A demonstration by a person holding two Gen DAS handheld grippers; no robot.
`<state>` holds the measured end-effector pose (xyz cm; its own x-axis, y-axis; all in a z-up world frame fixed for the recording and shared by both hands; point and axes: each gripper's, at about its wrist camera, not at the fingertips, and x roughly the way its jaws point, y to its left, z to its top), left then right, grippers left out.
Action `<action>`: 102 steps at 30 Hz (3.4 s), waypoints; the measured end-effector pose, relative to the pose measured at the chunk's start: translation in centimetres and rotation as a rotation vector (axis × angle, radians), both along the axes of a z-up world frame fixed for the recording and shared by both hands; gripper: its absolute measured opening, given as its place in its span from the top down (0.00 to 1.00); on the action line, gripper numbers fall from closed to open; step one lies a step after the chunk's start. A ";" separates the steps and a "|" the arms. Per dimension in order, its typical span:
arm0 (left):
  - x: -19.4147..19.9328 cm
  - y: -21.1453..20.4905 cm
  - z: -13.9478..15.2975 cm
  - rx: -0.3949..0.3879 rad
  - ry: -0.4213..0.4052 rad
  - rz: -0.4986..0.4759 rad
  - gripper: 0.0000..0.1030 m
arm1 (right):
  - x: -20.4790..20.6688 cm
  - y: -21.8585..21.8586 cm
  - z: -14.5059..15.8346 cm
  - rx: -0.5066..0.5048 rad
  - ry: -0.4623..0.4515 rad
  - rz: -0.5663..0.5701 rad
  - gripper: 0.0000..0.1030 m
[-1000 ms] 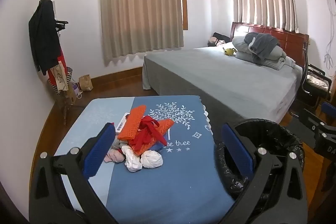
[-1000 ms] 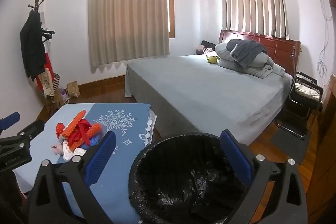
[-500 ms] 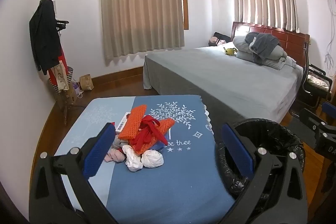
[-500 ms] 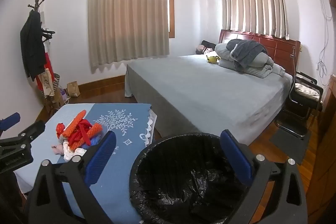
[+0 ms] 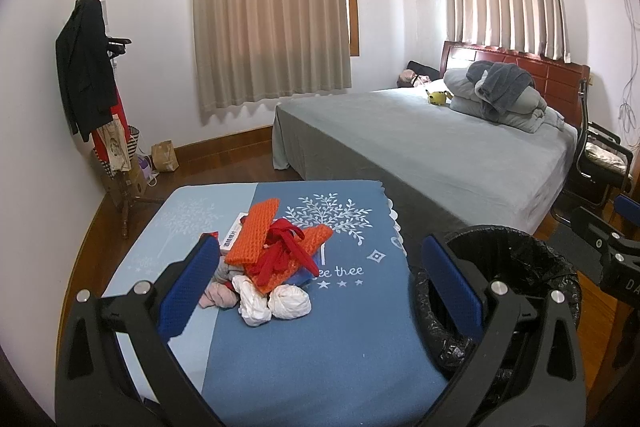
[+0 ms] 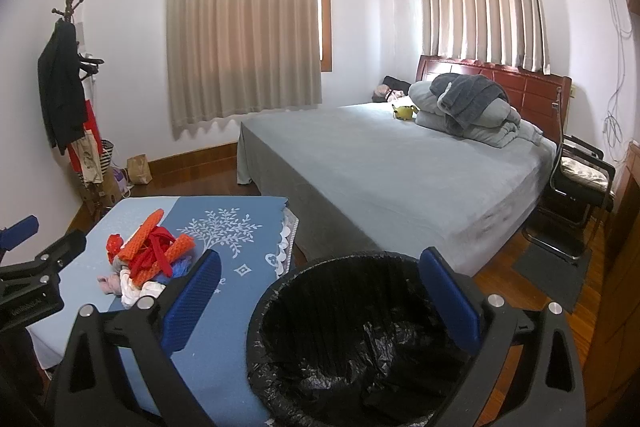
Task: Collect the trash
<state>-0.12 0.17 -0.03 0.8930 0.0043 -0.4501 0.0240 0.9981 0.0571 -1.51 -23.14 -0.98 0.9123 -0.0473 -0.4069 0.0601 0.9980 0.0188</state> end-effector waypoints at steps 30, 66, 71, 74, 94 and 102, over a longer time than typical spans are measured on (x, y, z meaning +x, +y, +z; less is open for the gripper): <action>-0.1 -0.2 -0.5 -0.003 0.004 0.002 0.05 | 0.2 -0.1 0.0 0.001 0.004 0.001 0.06; -0.3 -0.2 -1.4 -0.020 0.018 0.010 0.05 | 1.2 0.8 -0.8 0.001 0.024 0.017 0.06; 0.7 1.0 -1.6 -0.034 0.027 0.030 0.05 | 2.0 1.6 -0.9 0.008 0.028 0.039 0.06; 1.1 2.1 -2.1 -0.023 0.018 0.057 0.05 | 3.0 2.6 -1.6 0.015 0.028 0.068 0.06; 5.6 15.6 -9.9 -0.005 0.125 0.290 0.05 | 12.4 13.2 -11.3 0.027 0.143 0.230 0.14; 7.7 17.9 -12.6 -0.003 0.174 0.312 0.05 | 14.6 18.5 -14.6 0.013 0.208 0.331 0.18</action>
